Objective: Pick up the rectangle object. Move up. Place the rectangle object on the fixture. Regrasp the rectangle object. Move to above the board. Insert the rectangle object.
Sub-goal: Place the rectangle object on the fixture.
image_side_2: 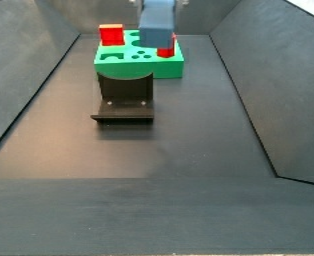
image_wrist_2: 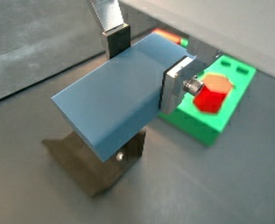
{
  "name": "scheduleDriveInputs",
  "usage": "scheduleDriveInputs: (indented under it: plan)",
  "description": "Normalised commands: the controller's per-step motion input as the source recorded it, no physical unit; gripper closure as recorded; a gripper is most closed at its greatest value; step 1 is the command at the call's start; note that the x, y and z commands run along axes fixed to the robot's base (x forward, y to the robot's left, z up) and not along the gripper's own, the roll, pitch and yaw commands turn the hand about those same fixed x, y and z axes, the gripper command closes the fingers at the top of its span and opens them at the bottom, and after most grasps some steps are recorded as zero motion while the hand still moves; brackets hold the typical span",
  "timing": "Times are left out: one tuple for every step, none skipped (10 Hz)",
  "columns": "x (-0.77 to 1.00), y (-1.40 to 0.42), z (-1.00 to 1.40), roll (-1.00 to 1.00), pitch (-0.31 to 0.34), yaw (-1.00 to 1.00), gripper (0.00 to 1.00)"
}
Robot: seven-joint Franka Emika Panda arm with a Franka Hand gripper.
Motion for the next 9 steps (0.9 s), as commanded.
scheduleDriveInputs:
  plan:
    - [1.0,-0.07,-0.18,-1.0,-0.002,0.08,1.0]
    - [0.92,-0.03,-0.12,-1.0,0.018,0.07,1.0]
    - [0.82,0.0,-0.07,-1.0,0.045,0.06,1.0]
    - [0.73,0.02,-0.04,-1.0,0.073,0.05,1.0]
    - [0.65,0.03,-0.04,-1.0,0.095,0.03,1.0]
    - [0.54,0.04,-0.03,-1.0,0.125,0.0,1.0]
    - [0.47,0.05,-0.02,-0.94,0.142,-0.03,1.0]
    - [0.37,0.05,-0.02,-0.72,0.137,-0.07,1.0]
    - [0.32,0.05,-0.02,-0.61,0.132,-0.08,1.0]
